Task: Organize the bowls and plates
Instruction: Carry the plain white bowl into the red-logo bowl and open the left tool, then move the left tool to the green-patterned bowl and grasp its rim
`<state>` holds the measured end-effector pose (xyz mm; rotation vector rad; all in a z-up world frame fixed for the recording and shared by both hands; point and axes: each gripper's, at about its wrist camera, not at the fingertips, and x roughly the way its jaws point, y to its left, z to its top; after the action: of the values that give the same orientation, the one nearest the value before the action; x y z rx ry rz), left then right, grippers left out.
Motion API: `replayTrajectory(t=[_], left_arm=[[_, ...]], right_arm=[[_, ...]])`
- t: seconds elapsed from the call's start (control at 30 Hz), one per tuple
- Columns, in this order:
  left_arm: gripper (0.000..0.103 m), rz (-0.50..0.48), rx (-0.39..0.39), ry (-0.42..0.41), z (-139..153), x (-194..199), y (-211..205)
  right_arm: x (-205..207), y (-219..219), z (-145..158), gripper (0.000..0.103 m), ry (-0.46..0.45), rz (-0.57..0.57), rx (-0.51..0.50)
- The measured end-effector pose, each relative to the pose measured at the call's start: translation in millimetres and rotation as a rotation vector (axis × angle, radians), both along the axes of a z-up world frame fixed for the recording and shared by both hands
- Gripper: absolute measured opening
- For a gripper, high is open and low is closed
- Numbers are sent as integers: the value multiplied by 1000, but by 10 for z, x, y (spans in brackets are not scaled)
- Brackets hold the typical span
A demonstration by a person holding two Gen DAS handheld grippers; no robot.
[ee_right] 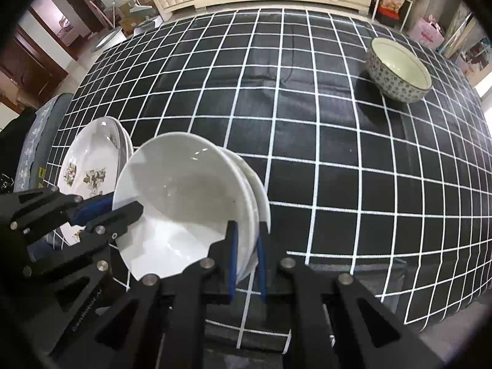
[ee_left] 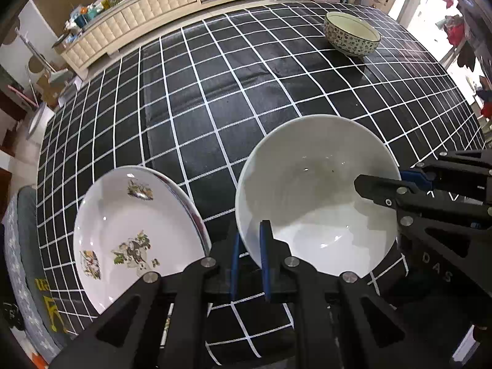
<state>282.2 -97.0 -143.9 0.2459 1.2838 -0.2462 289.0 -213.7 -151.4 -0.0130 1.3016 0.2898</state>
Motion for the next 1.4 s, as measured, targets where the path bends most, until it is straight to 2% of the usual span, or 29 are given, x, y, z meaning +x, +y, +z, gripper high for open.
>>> replayTrajectory(t=[0.13, 0.17, 0.2, 0.27, 0.43, 0.5, 0.63, 0.83, 0.93, 1.1, 1.2, 1.3, 1.4], left_arm=[[11, 0, -5, 9, -20, -2, -2], [11, 1, -3, 10, -28, -7, -4], [12, 1, -4, 11, -33, -11, -4], [14, -2, -11, 0, -14, -21, -8], [15, 1, -7, -28, 69, -17, 5], [15, 9, -9, -28, 94, -2, 25], [34, 30, -30, -33, 159, 26, 54], [36, 36, -56, -45, 324, 57, -7], [42, 31, -53, -70, 454, 83, -81], [43, 4, -59, -96, 698, 181, -269], [48, -20, -47, -124, 841, 257, -421], [48, -51, -27, -146, 949, 353, -600], [48, -63, -42, -162, 1039, 479, -747]], right_arm=[[-15, 19, 18, 17, -18, -7, -3], [-19, 18, 21, 22, -20, -10, -2], [-17, 17, 18, 39, -19, -16, -13], [-20, -4, 17, 57, -25, -27, -18], [-23, -54, 1, 59, -13, -45, -8], [-25, -66, 16, 64, -13, -52, -1], [-28, -84, 91, 70, -26, -57, 4], [-12, -210, 257, 77, -53, -80, 21], [8, -334, 368, 79, -73, -99, 17], [78, -599, 594, 80, -111, -128, 12], [124, -750, 743, 80, -141, -151, 0], [195, -918, 865, 80, -156, -177, -5], [280, -1082, 952, 80, -174, -203, -4]])
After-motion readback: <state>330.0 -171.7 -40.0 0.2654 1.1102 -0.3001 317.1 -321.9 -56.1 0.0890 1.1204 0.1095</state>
